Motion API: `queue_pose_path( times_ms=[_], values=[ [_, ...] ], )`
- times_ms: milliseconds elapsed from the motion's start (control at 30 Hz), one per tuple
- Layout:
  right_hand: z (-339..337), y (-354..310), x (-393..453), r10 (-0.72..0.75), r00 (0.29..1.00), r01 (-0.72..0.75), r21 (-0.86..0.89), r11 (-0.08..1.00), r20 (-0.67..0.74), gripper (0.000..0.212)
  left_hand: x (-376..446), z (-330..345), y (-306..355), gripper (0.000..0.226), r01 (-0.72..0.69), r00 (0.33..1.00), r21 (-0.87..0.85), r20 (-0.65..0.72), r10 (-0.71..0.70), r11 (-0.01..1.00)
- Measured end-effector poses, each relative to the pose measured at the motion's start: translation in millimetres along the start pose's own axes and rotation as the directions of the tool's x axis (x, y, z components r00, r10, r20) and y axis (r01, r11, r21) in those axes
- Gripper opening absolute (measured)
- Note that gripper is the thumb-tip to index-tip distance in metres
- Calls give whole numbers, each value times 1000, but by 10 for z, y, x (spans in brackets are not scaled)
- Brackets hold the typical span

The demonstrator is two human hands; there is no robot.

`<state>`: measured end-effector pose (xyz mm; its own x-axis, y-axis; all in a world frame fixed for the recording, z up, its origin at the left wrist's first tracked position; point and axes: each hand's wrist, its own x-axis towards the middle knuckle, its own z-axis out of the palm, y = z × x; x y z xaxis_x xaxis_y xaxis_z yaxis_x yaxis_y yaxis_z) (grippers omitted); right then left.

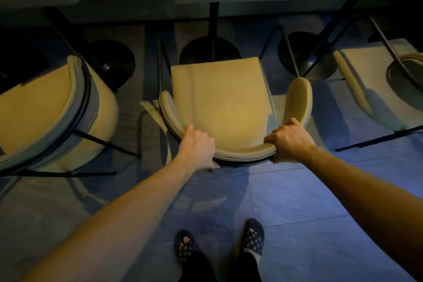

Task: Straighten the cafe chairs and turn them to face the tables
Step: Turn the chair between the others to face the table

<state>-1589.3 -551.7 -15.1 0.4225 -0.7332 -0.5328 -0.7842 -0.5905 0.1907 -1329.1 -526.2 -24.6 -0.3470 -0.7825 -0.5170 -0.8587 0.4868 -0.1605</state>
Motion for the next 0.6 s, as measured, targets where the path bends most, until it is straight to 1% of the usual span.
queue_pose_path(
  times_ms=[67, 133, 200, 233, 267, 300, 333, 400, 433, 500, 600],
  values=[
    [17, 159, -11, 19, 1000, -19, 2, 1000, 0, 52, 16, -5, 220, 81, 29, 999, -82, -31, -31, 996],
    [4, 221, -28, 43, 999, -43, 19, 999, 12, 76, 16, -4, 318, 100, 43, 993, -171, -98, -60, 984],
    [-19, 216, -47, 40, 999, -41, 37, 998, 16, 104, -31, 11, 300, 126, 67, 991, -232, -100, -93, 970],
    [-5, 209, -45, 27, 1000, -28, 37, 999, 15, 112, -48, 23, 267, 133, 88, 989, -236, -91, -112, 968],
    [3, 197, -39, 8, 1000, -9, 31, 999, 12, 114, -55, 39, 231, 136, 109, 988, -236, -79, -131, 966],
    [17, 188, -24, -12, 1000, 11, 34, 999, 13, 111, -46, 49, 197, 133, 119, 989, -234, -61, -137, 965],
    [33, 184, -6, -26, 999, 25, 46, 999, 20, 101, -27, 52, 166, 126, 112, 991, -229, -48, -126, 967],
    [43, 183, 19, -26, 1000, 26, 47, 999, 9, 66, 60, 52, 105, 103, 29, 998, -175, -58, -40, 984],
    [46, 183, 31, -12, 1000, 12, 31, 999, -11, 53, 115, 54, 70, 92, -25, 998, -130, -63, 17, 991],
    [38, 186, 64, 12, 999, -10, 38, 999, -45, 43, 200, 58, -8, 84, -65, 998, -115, -30, 62, 991],
    [3, 204, 193, 49, 996, -46, 50, 998, -70, 42, 354, 45, -197, 84, -50, 999, -141, -15, 49, 989]
  ],
)
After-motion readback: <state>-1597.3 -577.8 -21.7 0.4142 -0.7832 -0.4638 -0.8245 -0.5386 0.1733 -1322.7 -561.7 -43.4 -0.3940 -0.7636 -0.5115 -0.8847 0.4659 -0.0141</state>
